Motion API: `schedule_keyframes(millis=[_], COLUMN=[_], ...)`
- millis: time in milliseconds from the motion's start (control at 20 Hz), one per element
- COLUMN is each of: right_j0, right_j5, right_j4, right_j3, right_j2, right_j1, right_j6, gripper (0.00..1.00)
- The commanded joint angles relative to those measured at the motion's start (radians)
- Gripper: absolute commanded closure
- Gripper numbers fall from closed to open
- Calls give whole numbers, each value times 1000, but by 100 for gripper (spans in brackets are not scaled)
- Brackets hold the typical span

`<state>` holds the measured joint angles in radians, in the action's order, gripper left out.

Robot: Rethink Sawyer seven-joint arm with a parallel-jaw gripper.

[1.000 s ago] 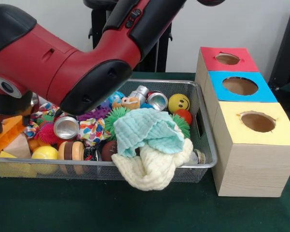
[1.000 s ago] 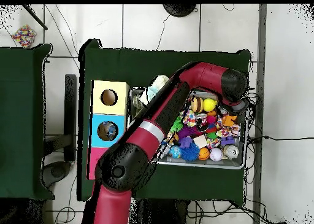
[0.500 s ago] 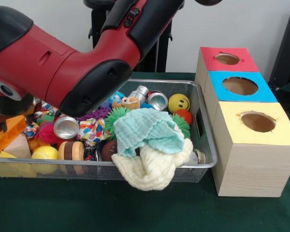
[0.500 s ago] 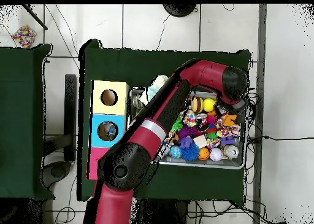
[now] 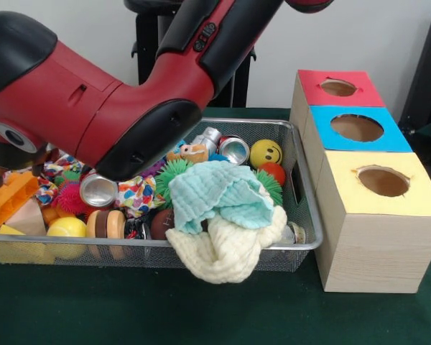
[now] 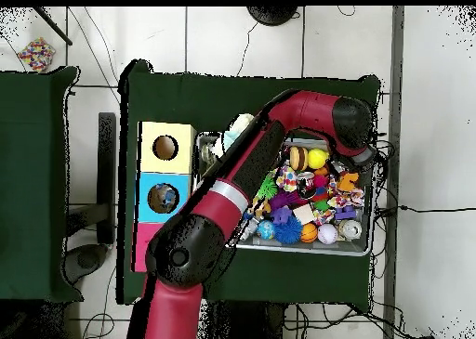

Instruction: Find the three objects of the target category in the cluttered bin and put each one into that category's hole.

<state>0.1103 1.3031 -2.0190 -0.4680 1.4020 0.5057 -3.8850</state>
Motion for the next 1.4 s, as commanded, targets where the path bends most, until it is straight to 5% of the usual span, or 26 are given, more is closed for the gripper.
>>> schedule_keyframes(millis=[50, 500, 750, 1400], right_j0=[29, 24, 21, 86], right_j5=[83, 110, 66, -35], right_j4=[-7, 90, 187, 169], right_j3=[52, 76, 58, 49], right_j2=[27, -63, -110, 94], right_j1=[23, 7, -34, 48], right_j6=[-90, -117, -246, -586], gripper=[0, 0, 0, 0])
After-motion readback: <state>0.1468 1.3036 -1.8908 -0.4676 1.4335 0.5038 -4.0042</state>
